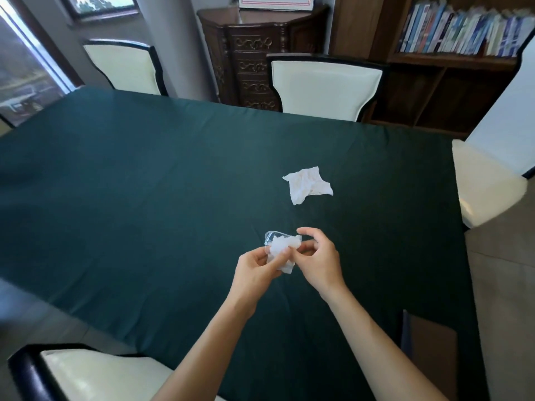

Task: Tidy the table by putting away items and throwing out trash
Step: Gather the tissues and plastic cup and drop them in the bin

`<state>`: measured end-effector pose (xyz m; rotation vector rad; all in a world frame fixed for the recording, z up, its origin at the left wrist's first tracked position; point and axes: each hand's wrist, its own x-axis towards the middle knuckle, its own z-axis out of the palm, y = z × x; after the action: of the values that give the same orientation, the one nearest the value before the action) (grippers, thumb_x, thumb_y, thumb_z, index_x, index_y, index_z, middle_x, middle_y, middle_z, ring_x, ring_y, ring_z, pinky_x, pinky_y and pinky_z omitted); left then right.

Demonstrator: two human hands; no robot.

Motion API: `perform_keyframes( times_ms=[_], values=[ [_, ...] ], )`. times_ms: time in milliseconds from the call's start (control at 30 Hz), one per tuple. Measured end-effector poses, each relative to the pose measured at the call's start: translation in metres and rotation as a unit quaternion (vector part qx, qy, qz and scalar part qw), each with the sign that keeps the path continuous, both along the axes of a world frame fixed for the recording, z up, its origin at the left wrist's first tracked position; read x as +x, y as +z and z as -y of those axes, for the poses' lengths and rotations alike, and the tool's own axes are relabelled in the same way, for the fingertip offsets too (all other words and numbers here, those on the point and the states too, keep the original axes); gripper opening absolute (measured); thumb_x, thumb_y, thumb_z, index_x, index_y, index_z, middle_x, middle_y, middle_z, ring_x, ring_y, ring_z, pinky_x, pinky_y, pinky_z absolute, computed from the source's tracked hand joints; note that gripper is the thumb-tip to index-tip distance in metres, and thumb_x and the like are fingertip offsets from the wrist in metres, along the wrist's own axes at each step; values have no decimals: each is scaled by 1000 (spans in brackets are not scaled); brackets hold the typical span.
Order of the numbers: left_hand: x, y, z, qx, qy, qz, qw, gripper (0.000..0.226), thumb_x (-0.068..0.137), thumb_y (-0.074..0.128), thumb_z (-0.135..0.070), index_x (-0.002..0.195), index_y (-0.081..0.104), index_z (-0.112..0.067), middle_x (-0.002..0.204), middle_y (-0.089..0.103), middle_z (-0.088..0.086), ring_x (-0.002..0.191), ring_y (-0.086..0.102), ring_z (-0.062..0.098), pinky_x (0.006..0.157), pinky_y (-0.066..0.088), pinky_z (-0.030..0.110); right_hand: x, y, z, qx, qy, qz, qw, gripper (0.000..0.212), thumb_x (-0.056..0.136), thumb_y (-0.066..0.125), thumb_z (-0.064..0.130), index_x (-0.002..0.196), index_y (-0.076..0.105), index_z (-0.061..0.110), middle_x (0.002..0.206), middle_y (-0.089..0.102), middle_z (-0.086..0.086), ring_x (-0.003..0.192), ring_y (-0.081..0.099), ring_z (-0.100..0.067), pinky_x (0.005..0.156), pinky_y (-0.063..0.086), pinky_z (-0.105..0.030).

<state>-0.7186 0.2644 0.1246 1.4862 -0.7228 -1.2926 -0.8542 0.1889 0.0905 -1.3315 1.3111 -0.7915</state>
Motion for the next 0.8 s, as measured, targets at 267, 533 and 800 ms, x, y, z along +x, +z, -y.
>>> perform_keyframes(
  times_ms=[267,533,800],
  values=[
    [64,-26,36,1,48,-5,999,18,101,65,-15,111,80,-9,103,85,7,101,80,23,85,65,30,33,-27,68,72,147,-58,985,54,63,84,60,110,72,34,77,74,9,70,65,-3,73,52,-27],
    [138,-65,103,8,28,-24,999,19,102,62,-8,108,79,-3,106,84,9,103,80,23,81,64,21,65,-82,207,-21,43,-379,924,55,89,65,33,140,51,16,145,45,-15,131,45,-38,105,42,-40],
    [167,-105,139,29,25,-64,997,16,96,69,-5,107,80,-5,98,84,15,91,82,21,69,65,22,112,-119,264,-6,23,-461,887,66,89,67,44,145,42,19,144,42,-12,132,42,-36,89,49,-43]
  ],
)
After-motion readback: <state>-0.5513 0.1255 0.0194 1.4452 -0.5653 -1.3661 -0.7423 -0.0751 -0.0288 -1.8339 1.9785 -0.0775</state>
